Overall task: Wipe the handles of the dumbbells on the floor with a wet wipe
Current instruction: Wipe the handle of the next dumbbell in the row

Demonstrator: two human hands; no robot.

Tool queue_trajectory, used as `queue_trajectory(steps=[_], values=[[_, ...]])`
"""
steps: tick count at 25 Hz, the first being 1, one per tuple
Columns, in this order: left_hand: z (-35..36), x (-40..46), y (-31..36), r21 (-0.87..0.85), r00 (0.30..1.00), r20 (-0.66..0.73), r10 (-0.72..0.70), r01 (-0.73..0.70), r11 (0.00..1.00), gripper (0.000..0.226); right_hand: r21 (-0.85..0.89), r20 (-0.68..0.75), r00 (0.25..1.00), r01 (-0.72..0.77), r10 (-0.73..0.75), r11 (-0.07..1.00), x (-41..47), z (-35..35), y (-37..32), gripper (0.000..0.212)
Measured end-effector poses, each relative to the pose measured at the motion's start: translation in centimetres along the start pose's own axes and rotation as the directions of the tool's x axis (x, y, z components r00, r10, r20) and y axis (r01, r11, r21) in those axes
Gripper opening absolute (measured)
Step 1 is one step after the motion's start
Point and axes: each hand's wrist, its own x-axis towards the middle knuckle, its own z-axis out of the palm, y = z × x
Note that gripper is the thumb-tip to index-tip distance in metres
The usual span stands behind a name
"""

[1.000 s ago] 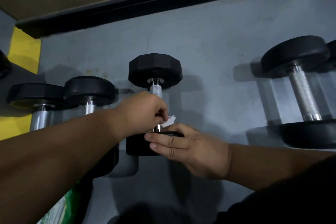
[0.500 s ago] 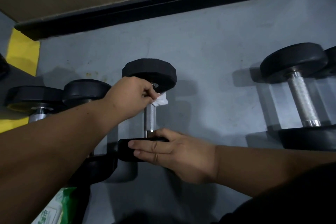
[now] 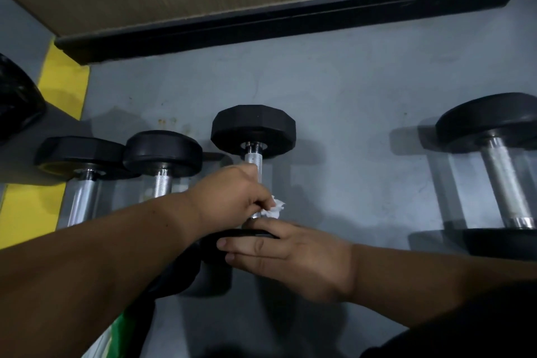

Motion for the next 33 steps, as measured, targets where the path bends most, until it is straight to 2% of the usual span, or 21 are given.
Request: queue_trajectory(steps=[3, 6, 10, 12, 16, 18, 20, 22, 24, 25, 27, 29, 31, 33], values=[[-0.5, 0.9, -0.6, -0.02, 0.999, -0.049, 0.023, -0.024, 1.0, 0.017, -0.011, -0.024, 1.0, -0.009, 0.008, 1.0, -0.4, 0.0, 0.1, 0.044], [-1.4, 2.9, -1.7, -0.036, 0.986, -0.13, -0.109, 0.105, 0.994, 0.016, 0.039, -0.051, 0.999, 0.001, 0.001, 0.999, -0.4, 0.1, 0.1, 0.043], [-1.8, 3.7, -1.7, -0.032, 0.959, -0.158, -0.234, 0.231, 0.972, 0.019, 0.081, -0.078, 0.997, 0.027, -0.021, 0.996, -0.1, -0.2, 0.5, 0.038], [-2.0, 2.9, -1.2, 0.02, 0.968, -0.088, -0.234, 0.236, 0.971, 0.018, 0.1, -0.056, 0.998, 0.022, -0.016, 0.995, -0.2, -0.4, 0.4, 0.039], [-2.7, 1.3, 0.2, 0.128, 0.986, 0.1, -0.135, 0.122, 0.984, 0.02, 0.116, 0.006, 1.0, 0.001, -0.002, 0.993, -0.2, -1.0, 0.6, 0.043], [-3.0, 0.9, 0.6, 0.171, 0.982, 0.14, -0.123, 0.099, 0.98, 0.022, 0.124, 0.121, 0.993, 0.003, -0.018, 0.992, 0.0, -2.0, 0.5, 0.054], [-3.2, 1.2, 0.7, 0.219, 0.977, 0.188, -0.097, 0.055, 0.974, 0.023, 0.099, 0.323, 0.945, 0.009, -0.041, 0.995, 0.6, -3.7, 0.8, 0.068], [-3.7, 1.5, 0.6, 0.277, 0.966, 0.255, -0.036, -0.037, 0.96, 0.022, 0.066, 0.515, 0.854, 0.051, -0.078, 0.997, 2.1, -6.0, 1.3, 0.077], [-3.8, 1.7, 0.2, 0.345, 0.949, 0.312, 0.056, -0.168, 0.924, 0.021, 0.024, 0.657, 0.745, 0.133, -0.115, 0.991, 4.3, -7.9, 1.4, 0.078], [-3.9, 1.7, -0.2, 0.365, 0.944, 0.318, 0.092, -0.211, 0.907, 0.02, -0.015, 0.715, 0.692, 0.151, -0.095, 0.988, 5.4, -8.6, 1.1, 0.076], [-4.0, 1.9, -0.9, 0.329, 0.942, 0.307, 0.138, -0.241, 0.913, 0.017, -0.076, 0.758, 0.65, 0.164, -0.05, 0.984, 6.8, -9.3, 0.3, 0.068], [-3.9, 2.1, -1.3, 0.234, 0.939, 0.302, 0.168, -0.243, 0.941, 0.018, -0.074, 0.729, 0.684, 0.116, -0.025, 0.99, 6.8, -9.0, -0.5, 0.063], [-3.4, 2.1, -1.5, 0.131, 0.948, 0.271, 0.169, -0.21, 0.969, 0.019, -0.026, 0.605, 0.796, 0.012, 0.007, 1.0, 5.2, -8.0, -0.5, 0.06], [-3.1, 1.9, -1.9, 0.019, 0.97, 0.197, 0.14, -0.146, 0.989, 0.018, -0.017, 0.389, 0.921, -0.023, 0.028, 1.0, 3.6, -6.2, -0.5, 0.051]])
